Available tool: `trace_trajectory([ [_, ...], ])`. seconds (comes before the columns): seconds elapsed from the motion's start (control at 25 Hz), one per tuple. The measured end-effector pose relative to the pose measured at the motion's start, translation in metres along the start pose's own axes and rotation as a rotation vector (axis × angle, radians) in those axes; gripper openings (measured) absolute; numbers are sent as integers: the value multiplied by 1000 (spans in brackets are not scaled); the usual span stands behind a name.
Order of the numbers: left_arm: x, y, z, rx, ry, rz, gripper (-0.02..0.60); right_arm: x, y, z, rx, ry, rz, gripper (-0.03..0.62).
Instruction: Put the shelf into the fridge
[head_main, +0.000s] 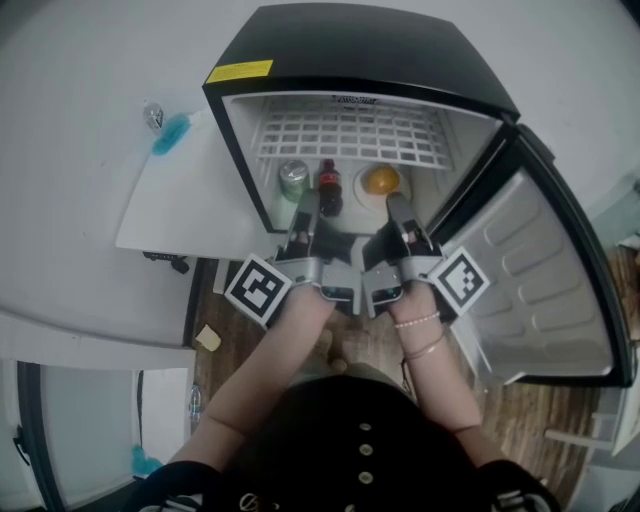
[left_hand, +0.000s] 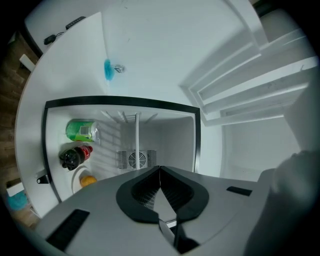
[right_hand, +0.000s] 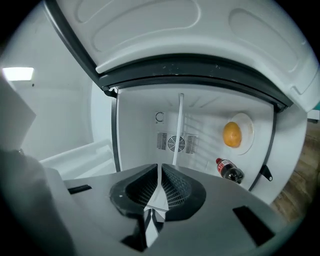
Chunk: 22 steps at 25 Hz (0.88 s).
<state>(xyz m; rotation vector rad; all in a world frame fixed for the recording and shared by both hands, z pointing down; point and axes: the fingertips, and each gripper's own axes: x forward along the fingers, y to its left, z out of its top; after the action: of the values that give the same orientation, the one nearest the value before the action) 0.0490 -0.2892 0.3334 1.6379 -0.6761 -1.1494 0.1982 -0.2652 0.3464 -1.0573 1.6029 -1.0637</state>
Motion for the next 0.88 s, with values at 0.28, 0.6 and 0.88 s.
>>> trace_trajectory([
  [0.28,-19,-2,-16,-31,15,-4,6,-23,7,-1,-9,5,13,11],
  [0.6,-39,-3,-26,-53,23,-9,6,-39,18,-10,-1,35,51,11],
  [0.88,-47,-4,-28,-39,26,-9,6,-44,21,-16,-8,60,65,9],
])
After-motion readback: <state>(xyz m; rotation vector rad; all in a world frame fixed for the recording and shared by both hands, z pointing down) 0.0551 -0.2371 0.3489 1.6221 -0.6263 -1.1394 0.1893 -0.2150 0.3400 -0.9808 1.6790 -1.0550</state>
